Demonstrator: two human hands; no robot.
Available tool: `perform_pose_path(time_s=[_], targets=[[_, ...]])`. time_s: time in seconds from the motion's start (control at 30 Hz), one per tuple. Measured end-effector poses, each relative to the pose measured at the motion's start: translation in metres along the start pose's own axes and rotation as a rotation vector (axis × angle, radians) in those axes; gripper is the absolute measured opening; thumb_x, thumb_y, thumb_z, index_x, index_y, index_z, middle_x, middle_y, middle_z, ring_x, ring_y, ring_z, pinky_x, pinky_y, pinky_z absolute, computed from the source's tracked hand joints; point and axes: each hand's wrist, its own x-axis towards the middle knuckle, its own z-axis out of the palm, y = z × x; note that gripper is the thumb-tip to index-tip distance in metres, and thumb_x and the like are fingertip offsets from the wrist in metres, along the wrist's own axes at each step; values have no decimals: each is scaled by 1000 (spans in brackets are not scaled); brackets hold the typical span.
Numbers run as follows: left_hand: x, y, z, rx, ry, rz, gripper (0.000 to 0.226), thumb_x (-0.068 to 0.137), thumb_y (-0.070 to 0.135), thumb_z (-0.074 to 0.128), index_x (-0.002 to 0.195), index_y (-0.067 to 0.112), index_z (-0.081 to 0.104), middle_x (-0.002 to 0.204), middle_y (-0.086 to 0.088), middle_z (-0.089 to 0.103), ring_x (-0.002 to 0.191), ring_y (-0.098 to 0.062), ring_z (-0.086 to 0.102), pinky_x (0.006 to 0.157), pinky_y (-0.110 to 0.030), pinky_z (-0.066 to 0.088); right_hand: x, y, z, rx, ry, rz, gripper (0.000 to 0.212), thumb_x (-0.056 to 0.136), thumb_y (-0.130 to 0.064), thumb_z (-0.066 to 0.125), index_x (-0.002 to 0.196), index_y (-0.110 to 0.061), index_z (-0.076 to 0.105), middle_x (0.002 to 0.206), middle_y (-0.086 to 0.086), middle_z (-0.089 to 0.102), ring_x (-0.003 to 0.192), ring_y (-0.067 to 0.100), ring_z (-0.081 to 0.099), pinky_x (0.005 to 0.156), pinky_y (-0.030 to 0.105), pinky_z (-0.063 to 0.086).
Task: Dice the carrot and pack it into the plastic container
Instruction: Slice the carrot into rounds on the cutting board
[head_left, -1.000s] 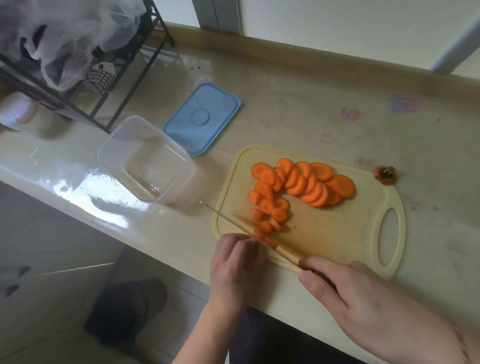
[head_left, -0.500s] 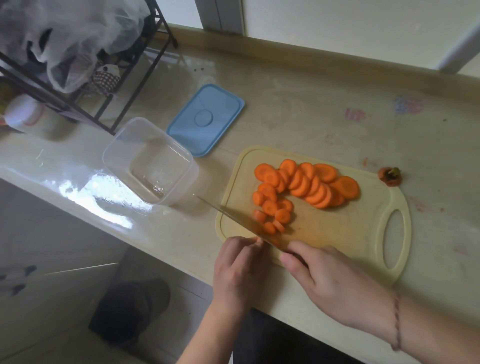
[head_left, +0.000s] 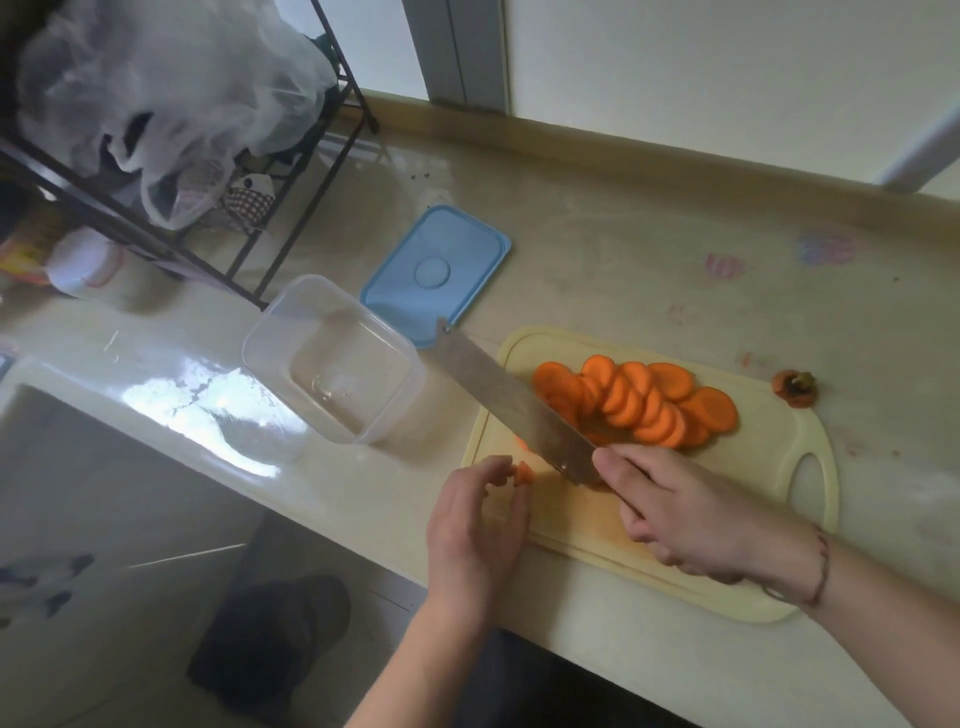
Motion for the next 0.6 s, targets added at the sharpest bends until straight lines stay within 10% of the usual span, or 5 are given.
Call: perform_pose_path(time_s=[0.33, 0.6], targets=[[27, -30, -10, -41, -304, 308, 14, 93, 19, 72, 106, 20, 71, 97, 6, 69, 84, -19, 61, 75, -36, 53, -43, -4, 35, 59, 188, -30, 39, 85, -53, 38, 76, -16, 47, 52, -4, 41, 41, 3, 36, 43, 13, 30], [24, -42, -13, -123, -273, 275, 9, 91, 25, 73, 88, 18, 75, 93, 11, 70, 83, -13, 63, 74, -30, 54, -75, 1, 60, -5, 282, 21, 17, 87, -52, 41, 76, -54, 54, 49, -7, 49, 46, 4, 43, 54, 23, 42]])
